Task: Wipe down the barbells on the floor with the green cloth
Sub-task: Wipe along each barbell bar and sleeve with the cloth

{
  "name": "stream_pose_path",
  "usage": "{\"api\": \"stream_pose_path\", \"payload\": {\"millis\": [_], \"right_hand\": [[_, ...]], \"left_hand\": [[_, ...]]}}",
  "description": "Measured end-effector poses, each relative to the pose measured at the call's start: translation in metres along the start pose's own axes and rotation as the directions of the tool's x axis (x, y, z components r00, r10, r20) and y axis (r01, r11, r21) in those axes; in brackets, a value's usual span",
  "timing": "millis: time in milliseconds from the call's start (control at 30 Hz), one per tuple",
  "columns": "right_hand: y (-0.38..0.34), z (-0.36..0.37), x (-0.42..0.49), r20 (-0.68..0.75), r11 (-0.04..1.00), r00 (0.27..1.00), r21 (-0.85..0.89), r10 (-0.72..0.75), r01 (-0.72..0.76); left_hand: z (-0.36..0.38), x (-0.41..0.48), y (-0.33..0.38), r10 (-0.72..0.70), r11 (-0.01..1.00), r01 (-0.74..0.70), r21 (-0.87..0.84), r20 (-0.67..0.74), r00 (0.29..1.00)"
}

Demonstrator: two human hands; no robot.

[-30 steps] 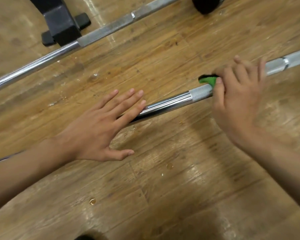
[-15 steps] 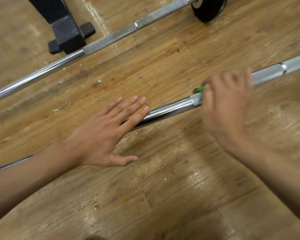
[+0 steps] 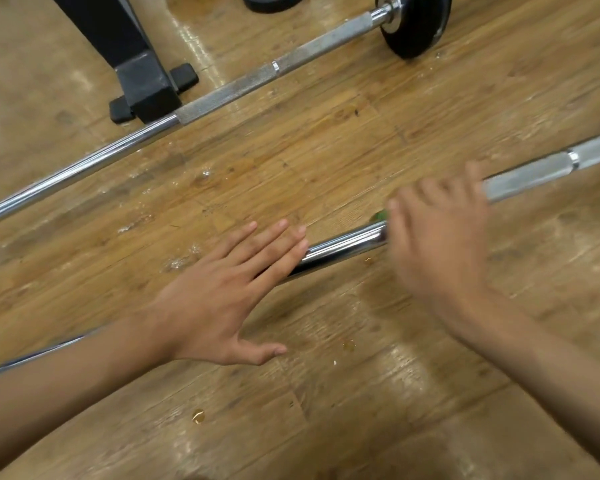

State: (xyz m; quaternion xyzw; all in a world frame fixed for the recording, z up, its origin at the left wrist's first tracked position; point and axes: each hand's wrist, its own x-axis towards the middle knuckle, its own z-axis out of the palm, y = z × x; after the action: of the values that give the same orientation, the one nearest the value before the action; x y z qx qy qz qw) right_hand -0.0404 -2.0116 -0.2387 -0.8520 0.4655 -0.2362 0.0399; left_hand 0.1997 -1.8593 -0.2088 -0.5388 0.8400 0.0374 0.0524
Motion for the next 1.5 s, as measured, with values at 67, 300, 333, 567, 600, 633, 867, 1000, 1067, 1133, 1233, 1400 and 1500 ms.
{"api": "stream_pose_path", "payload": {"millis": [67,300,333,567,600,633,867,1000,1067,1133,1233,1400,1500], "right_hand": [[-0.025,0.007,-0.017,0.056,0.97,0.969,0.071,-0.239,0.235],[0.058,-0.02,-0.008,0.035,0.996,0.998,-0.077,-0.053,0.056],[0.052,-0.02,-0.009,0.02,0.997,1.0,-0.072,0.016,-0.014],[-0.002,-0.01,-0.04,0.081,0.941,0.938,0.018,-0.338,0.338],[0.015,-0.013,-0.039,0.067,0.942,0.941,-0.025,-0.333,0.335],[0.033,-0.017,-0.037,0.052,0.956,0.957,-0.059,-0.286,0.289],[0.017,-0.031,-0.043,0.056,0.999,0.998,-0.047,-0.024,0.026],[-0.008,-0.024,-0.063,0.19,0.912,0.893,0.037,-0.407,0.408],[0.024,-0.03,-0.057,0.15,0.933,0.923,-0.008,-0.355,0.36],[0.056,-0.043,-0.049,0.122,0.982,0.979,-0.069,-0.166,0.175],[0.053,-0.051,-0.048,0.121,0.991,0.991,-0.126,0.057,-0.041],[-0.018,-0.032,-0.076,0.207,0.944,0.921,0.063,-0.329,0.323],[0.019,-0.042,-0.072,0.202,0.946,0.926,0.018,-0.32,0.323]], "left_hand": [[0.0,-0.002,0.005,0.0,1.0,0.0,0.004,0.002,1.0],[0.0,-0.007,0.019,0.005,1.0,-0.005,0.015,0.004,1.0],[0.0,-0.008,0.021,0.008,1.0,-0.008,0.02,0.0,1.0],[0.001,-0.014,0.039,0.008,1.0,-0.008,0.026,0.006,1.0],[0.001,-0.014,0.042,0.007,1.0,-0.007,0.029,0.01,1.0],[0.002,-0.016,0.044,0.003,1.0,-0.004,0.029,0.012,1.0],[0.002,-0.02,0.06,0.003,1.0,-0.003,0.014,0.021,1.0],[0.001,-0.022,0.067,0.006,0.999,-0.007,0.033,0.024,1.0],[0.002,-0.023,0.07,0.007,0.999,-0.008,0.032,0.015,1.0],[0.003,-0.024,0.073,0.002,1.0,-0.003,0.025,0.012,1.0],[0.003,-0.026,0.077,0.005,0.999,-0.005,0.036,0.013,1.0],[0.001,-0.028,0.084,0.008,0.998,-0.011,0.069,0.034,0.999],[0.001,-0.03,0.088,0.013,0.997,-0.016,0.076,0.035,0.999]]}}
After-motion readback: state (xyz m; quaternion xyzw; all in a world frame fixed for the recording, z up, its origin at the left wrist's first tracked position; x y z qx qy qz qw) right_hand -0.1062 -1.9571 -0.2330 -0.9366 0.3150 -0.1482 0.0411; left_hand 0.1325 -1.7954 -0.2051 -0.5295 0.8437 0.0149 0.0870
